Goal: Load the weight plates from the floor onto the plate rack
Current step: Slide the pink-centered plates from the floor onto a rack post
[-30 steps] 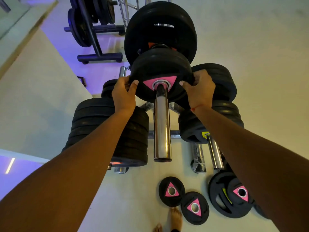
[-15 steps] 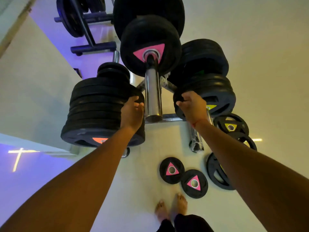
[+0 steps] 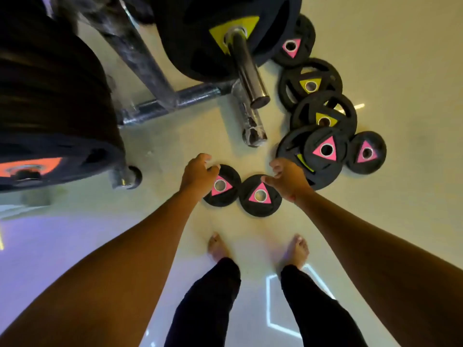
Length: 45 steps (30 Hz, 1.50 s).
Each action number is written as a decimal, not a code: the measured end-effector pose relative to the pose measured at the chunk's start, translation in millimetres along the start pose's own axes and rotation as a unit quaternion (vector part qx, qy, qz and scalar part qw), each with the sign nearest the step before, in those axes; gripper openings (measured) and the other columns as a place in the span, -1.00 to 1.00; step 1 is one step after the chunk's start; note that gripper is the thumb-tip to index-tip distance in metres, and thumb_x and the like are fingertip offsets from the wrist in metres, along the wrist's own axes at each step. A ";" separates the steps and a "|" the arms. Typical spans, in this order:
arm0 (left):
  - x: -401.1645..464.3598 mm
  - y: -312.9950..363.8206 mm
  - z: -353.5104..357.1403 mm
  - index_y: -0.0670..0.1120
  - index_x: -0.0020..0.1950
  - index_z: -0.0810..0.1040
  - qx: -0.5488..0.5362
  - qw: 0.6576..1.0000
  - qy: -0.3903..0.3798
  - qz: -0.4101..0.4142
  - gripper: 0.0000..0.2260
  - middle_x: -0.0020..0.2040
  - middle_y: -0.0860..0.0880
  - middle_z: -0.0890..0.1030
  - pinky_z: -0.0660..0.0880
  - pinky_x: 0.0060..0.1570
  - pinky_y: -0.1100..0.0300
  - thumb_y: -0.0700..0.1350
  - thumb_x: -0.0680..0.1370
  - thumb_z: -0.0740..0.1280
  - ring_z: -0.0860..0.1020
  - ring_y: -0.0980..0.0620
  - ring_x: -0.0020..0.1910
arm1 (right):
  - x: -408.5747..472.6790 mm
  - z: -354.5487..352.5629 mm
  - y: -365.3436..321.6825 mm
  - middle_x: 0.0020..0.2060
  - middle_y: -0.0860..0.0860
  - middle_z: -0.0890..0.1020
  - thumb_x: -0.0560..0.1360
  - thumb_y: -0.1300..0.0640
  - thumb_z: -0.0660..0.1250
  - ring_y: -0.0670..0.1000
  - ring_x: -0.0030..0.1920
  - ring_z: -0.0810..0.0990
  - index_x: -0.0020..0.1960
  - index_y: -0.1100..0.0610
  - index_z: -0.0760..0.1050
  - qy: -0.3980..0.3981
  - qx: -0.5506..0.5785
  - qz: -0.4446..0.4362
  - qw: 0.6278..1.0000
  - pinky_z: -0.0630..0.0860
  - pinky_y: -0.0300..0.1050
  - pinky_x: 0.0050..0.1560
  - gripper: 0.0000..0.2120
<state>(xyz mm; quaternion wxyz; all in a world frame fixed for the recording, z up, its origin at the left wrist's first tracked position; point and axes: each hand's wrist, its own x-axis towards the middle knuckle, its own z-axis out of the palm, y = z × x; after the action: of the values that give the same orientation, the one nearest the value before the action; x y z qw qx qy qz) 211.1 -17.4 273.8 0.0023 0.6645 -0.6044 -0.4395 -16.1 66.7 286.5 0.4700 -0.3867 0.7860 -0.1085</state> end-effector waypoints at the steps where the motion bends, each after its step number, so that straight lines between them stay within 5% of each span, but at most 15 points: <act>1: 14.0 -6.8 28.6 -0.11 0.43 0.46 0.010 1.000 -0.022 -0.005 -0.61 0.38 -0.16 0.53 0.46 0.21 0.05 -0.02 0.63 0.34 0.51 -0.17 0.34 | 13.9 9.6 26.2 0.21 0.17 0.60 0.48 0.02 0.51 0.20 0.20 0.57 0.34 0.18 0.48 -0.009 -0.007 0.012 1.000 0.49 0.02 0.18 -0.50; 7: 97.0 -88.8 154.3 -0.07 0.52 0.36 0.048 0.992 -0.090 -0.069 -0.48 0.46 -0.16 0.44 0.46 0.30 -0.06 0.06 0.61 0.35 0.46 -0.21 0.39 | 112.9 102.4 132.8 0.21 0.16 0.60 0.50 -0.03 0.48 0.17 0.19 0.59 0.35 0.19 0.47 -0.040 0.008 0.052 0.998 0.51 -0.06 0.16 -0.48; 10: 138.6 -150.8 180.2 -0.08 0.58 0.28 0.063 0.990 -0.072 -0.106 -0.41 0.49 -0.18 0.40 0.45 0.31 -0.08 0.12 0.62 0.32 0.42 -0.22 0.43 | 163.4 164.2 148.2 0.28 0.12 0.57 0.54 -0.06 0.43 0.09 0.09 0.62 0.44 0.18 0.40 -0.077 0.030 0.057 0.995 0.46 -0.34 0.03 -0.43; 13: 174.3 -206.5 198.3 -0.07 0.59 0.25 0.042 0.987 -0.033 -0.151 -0.39 0.50 -0.18 0.38 0.46 0.33 -0.13 0.15 0.61 0.32 0.40 -0.24 0.44 | 210.8 219.2 154.6 0.32 0.16 0.55 0.55 -0.09 0.41 0.19 0.29 0.54 0.45 0.18 0.37 -0.093 0.032 0.042 0.994 0.48 -0.01 0.26 -0.42; 17: 214.1 -266.1 229.3 -0.12 0.55 0.25 -0.033 0.971 0.016 -0.235 -0.38 0.46 -0.22 0.39 0.49 0.27 -0.10 0.16 0.61 0.32 0.43 -0.25 0.40 | 269.8 274.5 159.3 0.31 0.21 0.51 0.59 -0.01 0.37 0.23 0.31 0.49 0.44 0.22 0.31 -0.102 0.015 0.032 0.994 0.44 -0.06 0.13 -0.47; 22: 238.4 -287.8 253.2 -0.12 0.49 0.31 -0.098 0.948 0.115 -0.280 -0.42 0.42 -0.22 0.39 0.52 0.22 -0.07 0.20 0.61 0.28 0.48 -0.24 0.31 | 313.7 300.8 168.0 0.24 0.20 0.57 0.52 -0.03 0.44 0.26 0.25 0.54 0.37 0.16 0.38 -0.054 0.031 0.056 0.996 0.52 0.18 0.27 -0.48; 27: 243.0 -289.8 255.4 -0.07 0.49 0.37 -0.265 0.900 0.103 -0.330 -0.33 0.35 -0.17 0.51 0.53 0.26 -0.16 0.32 0.53 0.28 0.54 -0.22 0.26 | 323.8 283.9 165.3 0.03 0.10 0.62 0.49 0.09 0.51 0.13 0.07 0.60 0.22 0.24 0.56 -0.121 0.115 0.089 0.982 0.55 0.01 0.11 -0.62; 31: 215.8 -291.7 243.8 0.02 0.39 0.52 -0.426 0.835 0.021 -0.347 -0.45 0.24 -0.09 0.66 0.54 0.24 -0.17 0.30 0.52 0.30 0.62 -0.18 0.22 | 303.6 260.1 162.4 0.18 0.15 0.60 0.50 0.14 0.50 0.19 0.19 0.58 0.25 0.15 0.46 -0.148 0.181 0.123 0.964 0.56 0.20 0.25 -0.62; 35: 169.2 -230.4 234.8 -0.10 0.60 0.24 -0.544 0.779 -0.037 -0.310 -0.40 0.48 -0.17 0.45 0.37 0.41 -0.06 0.24 0.67 0.11 0.48 -0.18 0.39 | 266.8 231.8 147.8 0.15 0.18 0.62 0.47 0.24 0.52 0.20 0.15 0.62 0.23 0.15 0.49 -0.159 0.195 0.131 0.959 0.62 0.18 0.16 -0.62; 40: 135.8 -123.0 207.9 -0.07 0.51 0.38 -0.444 0.842 -0.023 -0.307 -0.44 0.41 -0.20 0.50 0.46 0.33 -0.11 0.26 0.67 0.07 0.52 -0.23 0.30 | 179.4 227.3 91.3 -0.19 0.00 0.55 0.46 0.13 0.47 0.09 -0.10 0.57 0.11 0.12 0.48 -0.023 -0.020 0.025 0.999 0.57 -0.01 -0.12 -0.72; 45: 72.3 -121.1 151.7 -0.22 0.54 0.30 -0.311 0.896 0.000 -0.318 -0.44 0.47 -0.24 0.42 0.33 0.38 -0.02 0.16 0.73 -0.04 0.42 -0.21 0.42 | 114.4 170.1 52.1 -0.08 0.04 0.65 0.41 0.06 0.49 0.11 -0.06 0.63 0.14 0.11 0.54 -0.007 -0.043 0.005 0.999 0.62 0.01 -0.02 -0.66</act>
<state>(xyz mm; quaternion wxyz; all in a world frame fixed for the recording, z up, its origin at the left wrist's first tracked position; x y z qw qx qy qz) 210.7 37.2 74.0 0.0685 0.7865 -0.1936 -0.5824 67.9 53.6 92.8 0.4591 -0.4030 0.7887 -0.0694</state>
